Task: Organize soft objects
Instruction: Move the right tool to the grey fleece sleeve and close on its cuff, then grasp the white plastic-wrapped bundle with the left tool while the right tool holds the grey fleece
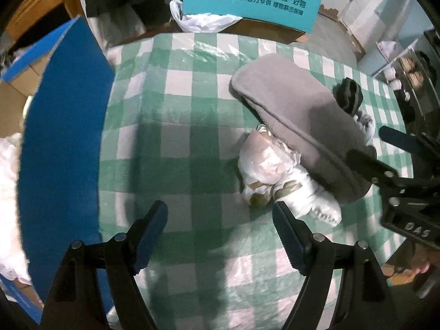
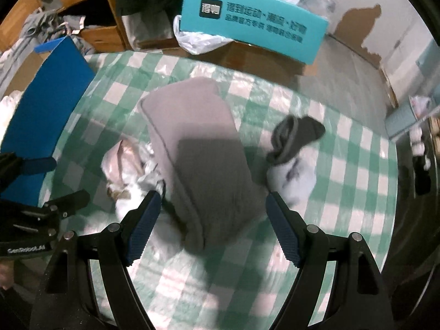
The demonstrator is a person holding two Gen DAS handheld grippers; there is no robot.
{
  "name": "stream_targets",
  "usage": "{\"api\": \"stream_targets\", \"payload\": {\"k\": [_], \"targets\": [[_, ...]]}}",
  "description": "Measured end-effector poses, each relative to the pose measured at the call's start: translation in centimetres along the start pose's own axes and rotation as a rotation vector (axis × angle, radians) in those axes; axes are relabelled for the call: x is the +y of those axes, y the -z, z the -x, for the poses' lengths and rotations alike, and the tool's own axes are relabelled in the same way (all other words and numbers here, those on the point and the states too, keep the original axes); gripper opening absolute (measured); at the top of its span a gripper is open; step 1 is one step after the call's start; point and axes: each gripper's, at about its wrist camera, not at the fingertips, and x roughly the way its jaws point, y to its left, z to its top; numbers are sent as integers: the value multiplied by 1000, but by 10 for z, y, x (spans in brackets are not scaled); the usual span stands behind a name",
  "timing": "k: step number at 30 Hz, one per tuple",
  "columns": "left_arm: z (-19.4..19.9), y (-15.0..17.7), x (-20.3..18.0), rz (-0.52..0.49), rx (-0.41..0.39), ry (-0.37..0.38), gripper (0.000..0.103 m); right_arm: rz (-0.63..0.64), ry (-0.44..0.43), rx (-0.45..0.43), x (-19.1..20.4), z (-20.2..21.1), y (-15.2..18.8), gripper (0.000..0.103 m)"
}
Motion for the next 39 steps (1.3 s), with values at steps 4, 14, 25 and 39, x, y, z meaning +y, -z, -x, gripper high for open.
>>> {"api": "stream_targets", "payload": {"k": [4,14,25,39], "targets": [[-10,-4,-4,25,23,8,80,15,-11,20,-4,-19,-1,79],[-25,-8,-12,38,45,-1,80,14,-33,79,-7,-49,15,79],[-31,-11,-17,52,46,-21,82,-246,-155,172,-18,-55,51,75],[-27,-5,-44,-11,46,17,87,-280,-111,146,-18,-48,65,81]]}}
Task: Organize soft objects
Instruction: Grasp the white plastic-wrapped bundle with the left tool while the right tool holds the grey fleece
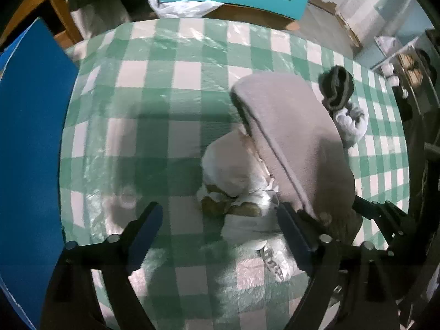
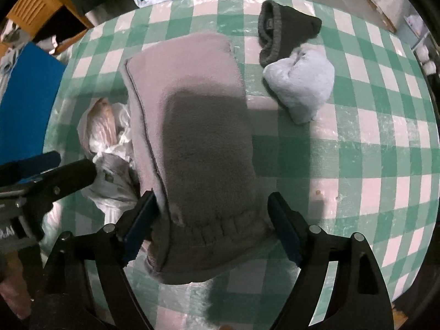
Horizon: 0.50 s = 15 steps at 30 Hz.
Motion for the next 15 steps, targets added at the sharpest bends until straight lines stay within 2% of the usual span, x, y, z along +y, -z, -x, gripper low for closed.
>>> {"api": "stream_targets", "payload": {"k": [2,7,12,13,15], "targets": [[-7,-1,-3,-5,11,-11,87,13,9,3,2,-3,1,82],[-17,-5,-3,12,22,10,89,2,-7,0,-3,-7,2,82],[-20,-4,-1,21,25,32,88,32,19,-6,0,-9,5,84],[-21,-3,-2,13,22,32,87,36,28,-3,2,-10,5,85],[-19,0,-2,-11,13,50,73,40,41,0,11,-13,2,85]]}}
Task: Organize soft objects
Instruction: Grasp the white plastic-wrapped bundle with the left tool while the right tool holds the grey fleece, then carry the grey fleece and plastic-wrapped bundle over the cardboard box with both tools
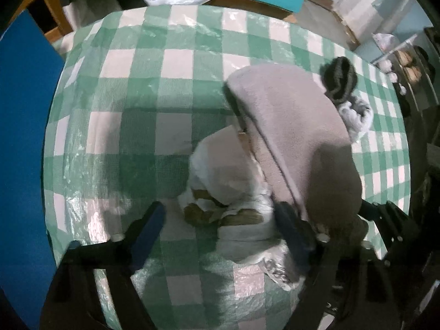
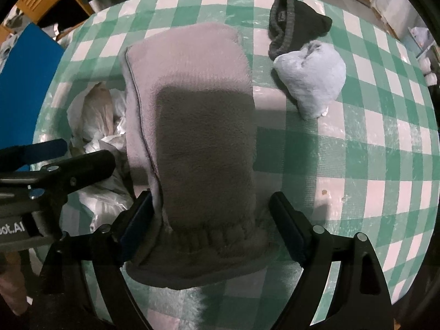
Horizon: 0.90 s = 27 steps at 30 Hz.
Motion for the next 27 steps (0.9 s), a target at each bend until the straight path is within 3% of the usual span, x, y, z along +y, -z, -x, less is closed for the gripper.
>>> {"api": "stream_targets", "payload": {"k": [5,6,9,13,21,27], "targets": [[6,3,-4,-43,-15,23,47,-1,12,-1,4,-1,1,85],[10,5,-1,-51,-17,26,42,-3,9,-3,5,0,1,81],[19,10,3,-91,-32,1,40,5,-51,-20,14,5,0,45],[26,12,3,-129,-50,-23,39,19,-56,-49,26,9,1,30],[41,15,1,-164,-103,-45,37,41,-60,-92,41,27,5,25],[58,18,1,-189,-143,-75,37,36,-54,-121,26,49,13,25]]}}
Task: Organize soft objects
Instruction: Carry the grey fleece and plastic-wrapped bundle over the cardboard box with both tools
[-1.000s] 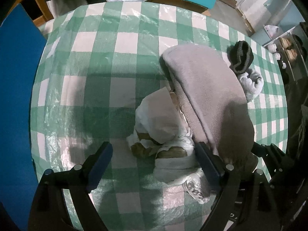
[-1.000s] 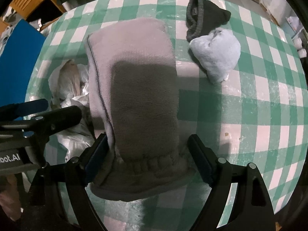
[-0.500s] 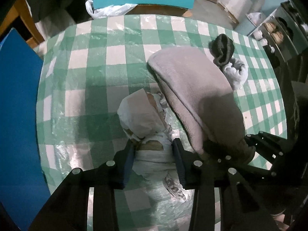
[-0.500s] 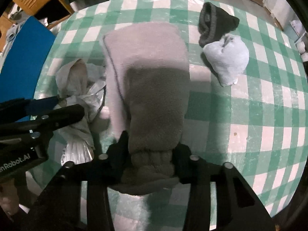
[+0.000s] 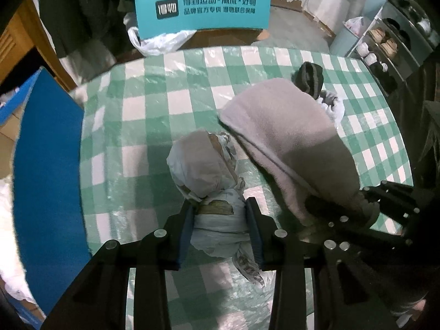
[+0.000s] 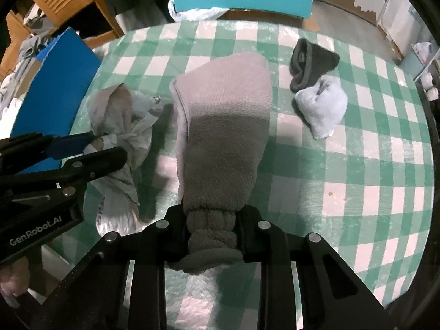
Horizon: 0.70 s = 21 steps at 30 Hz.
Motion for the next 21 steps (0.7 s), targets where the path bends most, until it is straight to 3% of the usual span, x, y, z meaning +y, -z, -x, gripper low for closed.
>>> {"api": "stream_targets", "payload": {"k": [21], "targets": [[70,-1,7,-55,-157,-85,37,-4,-20,-135,8,77,-11,25]]}}
